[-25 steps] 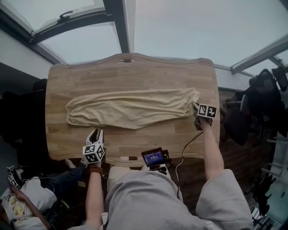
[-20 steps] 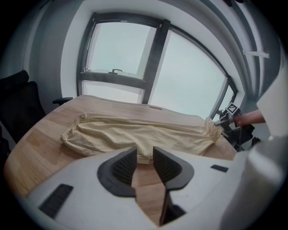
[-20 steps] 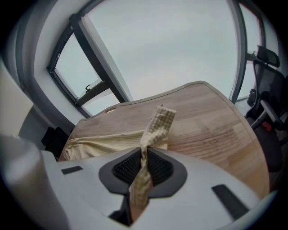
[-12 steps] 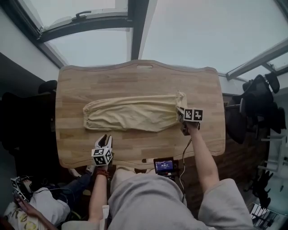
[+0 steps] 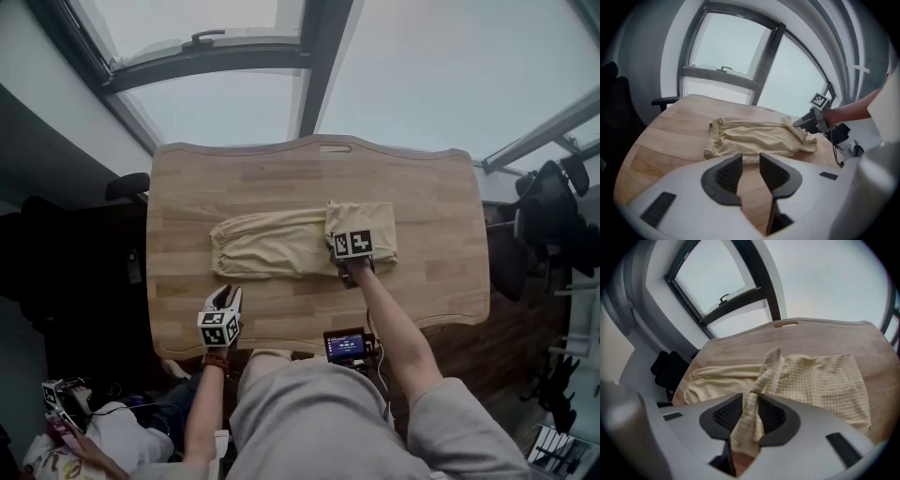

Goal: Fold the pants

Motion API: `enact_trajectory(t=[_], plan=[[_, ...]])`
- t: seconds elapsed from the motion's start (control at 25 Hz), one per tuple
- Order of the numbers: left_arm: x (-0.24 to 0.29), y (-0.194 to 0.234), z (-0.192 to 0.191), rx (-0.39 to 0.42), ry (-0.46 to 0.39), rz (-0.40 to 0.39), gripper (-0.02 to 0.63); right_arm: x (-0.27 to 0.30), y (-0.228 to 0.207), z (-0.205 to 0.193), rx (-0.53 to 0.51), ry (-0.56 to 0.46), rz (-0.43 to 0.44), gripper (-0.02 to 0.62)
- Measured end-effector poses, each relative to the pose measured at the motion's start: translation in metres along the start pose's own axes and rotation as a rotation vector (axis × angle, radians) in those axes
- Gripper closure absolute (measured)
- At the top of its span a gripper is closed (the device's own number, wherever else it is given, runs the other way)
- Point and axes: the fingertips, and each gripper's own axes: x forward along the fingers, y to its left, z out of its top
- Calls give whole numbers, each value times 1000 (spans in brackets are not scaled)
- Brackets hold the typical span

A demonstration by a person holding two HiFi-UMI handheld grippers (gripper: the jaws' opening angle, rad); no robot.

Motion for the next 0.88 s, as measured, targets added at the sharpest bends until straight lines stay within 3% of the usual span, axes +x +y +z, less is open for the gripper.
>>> enact_trajectory(t=[0.2, 0.44, 0.56, 0.72, 0.88], plan=[[0, 49, -1, -96, 4, 49, 476, 9, 45, -11, -233, 41, 33, 457], [18, 103, -3, -325, 19, 105, 409, 21, 26, -28, -421, 71, -112, 348], [31, 111, -3, -385, 39, 112, 366, 31, 19, -46, -412, 110, -117, 353], [48, 103, -2, -381, 82, 81, 347, 30, 19, -60, -434, 123, -113, 515], [51, 103, -6, -355, 111, 105, 347, 19, 30, -61, -483, 66, -11, 498]])
